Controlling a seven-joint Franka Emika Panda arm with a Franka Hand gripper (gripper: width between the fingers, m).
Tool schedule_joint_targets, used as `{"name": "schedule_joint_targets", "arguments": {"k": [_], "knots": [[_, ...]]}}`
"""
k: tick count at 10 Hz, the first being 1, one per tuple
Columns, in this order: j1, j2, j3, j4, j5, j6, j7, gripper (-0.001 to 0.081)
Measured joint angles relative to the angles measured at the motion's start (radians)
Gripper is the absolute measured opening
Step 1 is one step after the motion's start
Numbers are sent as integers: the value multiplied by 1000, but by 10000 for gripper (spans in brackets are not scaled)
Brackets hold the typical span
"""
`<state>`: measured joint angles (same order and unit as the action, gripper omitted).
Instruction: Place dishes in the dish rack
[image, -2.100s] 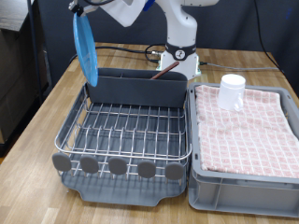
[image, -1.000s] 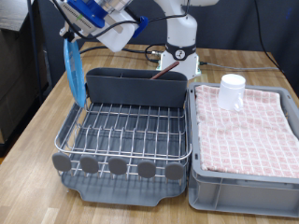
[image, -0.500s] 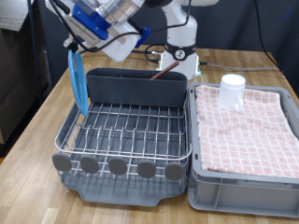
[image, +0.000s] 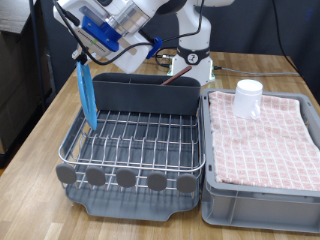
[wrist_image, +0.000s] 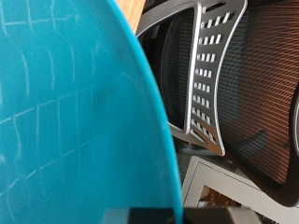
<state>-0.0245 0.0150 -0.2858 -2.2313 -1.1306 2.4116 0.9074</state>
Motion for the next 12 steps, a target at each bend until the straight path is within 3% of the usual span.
{"name": "schedule_joint_targets", "arguments": {"k": [7, 12], "knots": [[0, 25, -9, -11, -9, 25, 38, 17], [-5, 85, -44, -27, -12, 125, 94, 17]]}}
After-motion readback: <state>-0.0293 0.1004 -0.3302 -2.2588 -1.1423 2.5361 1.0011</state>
